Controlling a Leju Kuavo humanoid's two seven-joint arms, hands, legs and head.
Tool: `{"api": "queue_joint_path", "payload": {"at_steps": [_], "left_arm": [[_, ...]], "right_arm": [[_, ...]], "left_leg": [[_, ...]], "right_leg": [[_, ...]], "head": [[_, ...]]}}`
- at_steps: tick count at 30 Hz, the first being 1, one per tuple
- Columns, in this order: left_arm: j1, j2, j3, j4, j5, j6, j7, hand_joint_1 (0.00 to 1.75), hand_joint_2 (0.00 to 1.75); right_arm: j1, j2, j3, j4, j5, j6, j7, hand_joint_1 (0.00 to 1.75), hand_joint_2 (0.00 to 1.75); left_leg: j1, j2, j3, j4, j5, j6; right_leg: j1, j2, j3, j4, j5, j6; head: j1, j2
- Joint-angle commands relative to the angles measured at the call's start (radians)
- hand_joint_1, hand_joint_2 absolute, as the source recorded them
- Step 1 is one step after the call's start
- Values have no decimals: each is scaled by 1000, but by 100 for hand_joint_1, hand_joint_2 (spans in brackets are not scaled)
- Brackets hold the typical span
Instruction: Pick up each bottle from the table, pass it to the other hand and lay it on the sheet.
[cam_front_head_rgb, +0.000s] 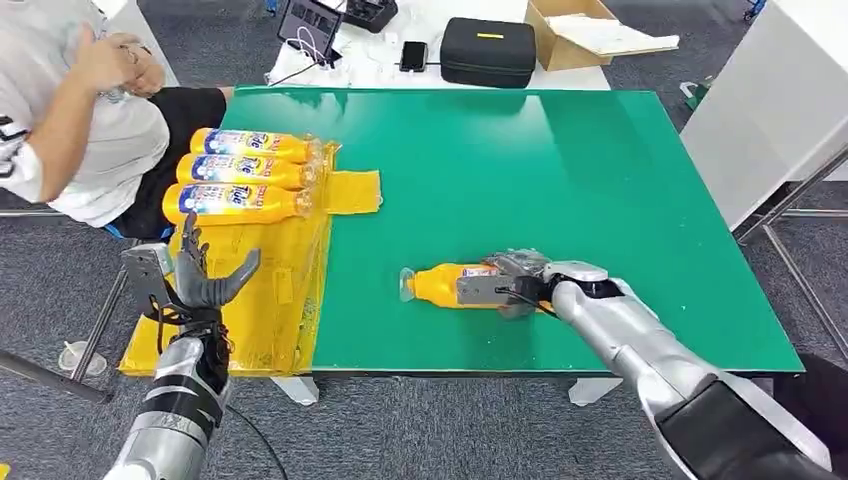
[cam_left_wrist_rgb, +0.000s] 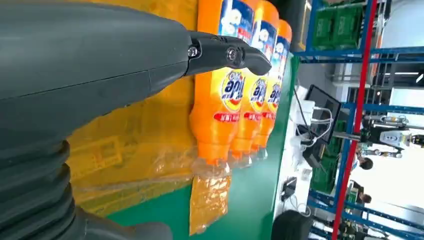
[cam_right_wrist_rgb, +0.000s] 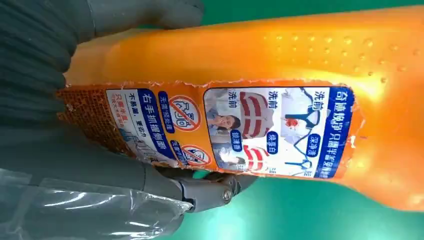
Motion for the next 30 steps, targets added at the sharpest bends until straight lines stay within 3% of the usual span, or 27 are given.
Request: {"api": "queue_joint_path", "payload": {"at_steps": [1, 5, 7, 13, 15, 16, 17, 21, 25, 26, 30], "left_arm": [[-12, -4, 38, 32, 45, -56, 5, 0, 175], [56, -21, 42, -81, 106, -116, 52, 0, 175], [86, -34, 20, -135, 160, -172, 99, 0, 175], [116, -55, -76, -207, 239, -262, 165, 0, 175], [132, -59, -109, -229, 276, -300, 192, 0, 175], [140, -51, -135, -238, 306, -329, 208, 0, 175], [145, -47, -154, -241, 339, -371, 225, 0, 175], [174, -30, -223, -264, 415, -453, 254, 0, 175], [195, -4, -317, -273, 492, -563, 283, 0, 175], [200, -2, -331, -278, 493, -568, 280, 0, 175], [207, 9, -388, -291, 491, -582, 270, 0, 175]], "right_arm": [[217, 18, -248, -177, -136, -293, -72, 175, 175], [391, 133, -531, -490, -60, -526, -113, 175, 175], [471, 202, -646, -638, -29, -670, -203, 175, 175], [570, 274, -771, -781, -42, -846, -353, 175, 175], [589, 282, -789, -776, -53, -858, -380, 175, 175], [589, 284, -798, -757, -70, -837, -387, 175, 175], [589, 287, -804, -741, -78, -827, -401, 175, 175], [577, 301, -813, -643, -110, -772, -463, 175, 175], [570, 324, -780, -511, -112, -699, -519, 175, 175], [571, 336, -772, -489, -118, -682, -525, 168, 175], [557, 367, -713, -393, -94, -657, -544, 169, 175]], "left_leg": [[0, -2, 6, -3, 0, 2], [1, 1, 4, -2, -1, 0], [0, 4, 4, -2, -3, 1], [1, -5, -4, 0, -1, 1], [0, -8, -1, 1, -4, 2], [0, -8, -8, 0, -1, 1], [0, -8, -2, 1, -4, 3], [-1, -4, -7, 0, -2, 2], [-1, -5, -6, -2, -2, 1], [0, -5, -7, -2, -2, 1], [0, -2, -4, -2, -3, 1]], "right_leg": [[1, -4, 8, -4, 0, -2], [1, 1, 5, -2, 0, -2], [1, 2, 4, 0, -2, -2], [1, -5, -2, 1, -4, -1], [1, -8, 3, 2, -7, -2], [1, -7, -5, 1, -4, -1], [1, -8, 2, 1, -7, -1], [-1, -4, -4, 0, -3, -1], [-1, -4, -4, -1, -2, -2], [0, -4, -4, -1, -2, -2], [1, -2, -3, -2, -2, -2]], "head": [[0, 0], [1, 0], [0, 0], [2, 0], [-1, 0], [0, 0], [0, 0], [0, 0], [0, 0], [0, 0], [0, 0]]}}
